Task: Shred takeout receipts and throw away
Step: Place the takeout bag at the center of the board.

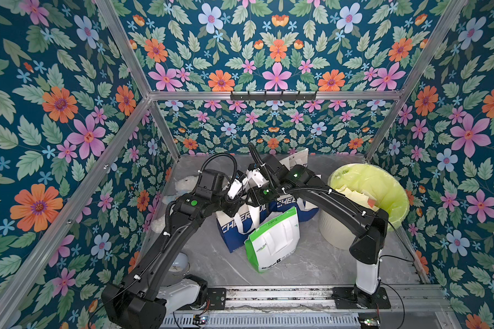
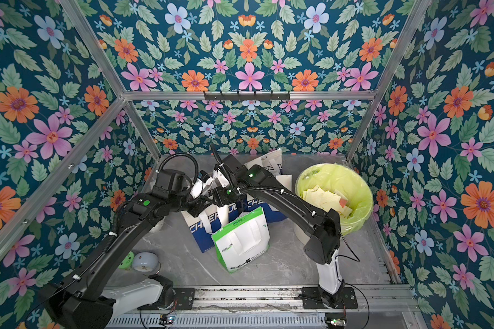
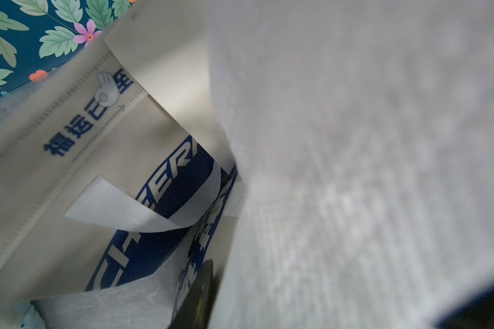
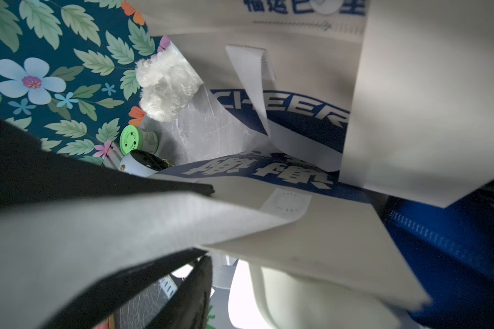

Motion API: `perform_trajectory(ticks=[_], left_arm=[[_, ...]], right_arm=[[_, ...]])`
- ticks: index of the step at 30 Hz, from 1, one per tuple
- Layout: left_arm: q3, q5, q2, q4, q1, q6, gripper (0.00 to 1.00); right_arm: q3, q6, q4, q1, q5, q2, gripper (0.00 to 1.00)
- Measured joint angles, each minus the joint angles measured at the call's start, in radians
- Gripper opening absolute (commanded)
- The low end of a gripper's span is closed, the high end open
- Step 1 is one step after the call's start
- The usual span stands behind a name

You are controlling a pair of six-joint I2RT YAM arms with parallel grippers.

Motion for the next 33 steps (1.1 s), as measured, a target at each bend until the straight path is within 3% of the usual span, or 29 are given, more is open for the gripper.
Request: perform_trajectory(ticks=[3,5,18,26,33], left_arm=[[-0.002,0.007,-0.001,0.004,0.0,0.0,0.27],[-0.006,0.008,-0.004,0.006,0.0,0.0,0.26],[-0.048,-0.004,-0.014,0.058,0.0,-0.024,0.24],[-0.083,-0.011,-0.016,0.086,0.0,-0.034,0.22],[-0.095,-0.011,-0.026,0.096,0.0,-0.053,0.22]], right_arm=[[-0.006,0.008,0.001,0.0,0.034,-0.005,0.19],[-0.011,0.016,0.005,0.0,0.05,-0.011,0.0],[-0.124,0.051,0.112,0.0,0.047,-0.095,0.0],[-0.312,0.132,0.316,-0.021,0.038,-0.216,0.0],[-0.379,0.182,0.429,-0.032,0.024,-0.254,0.0]])
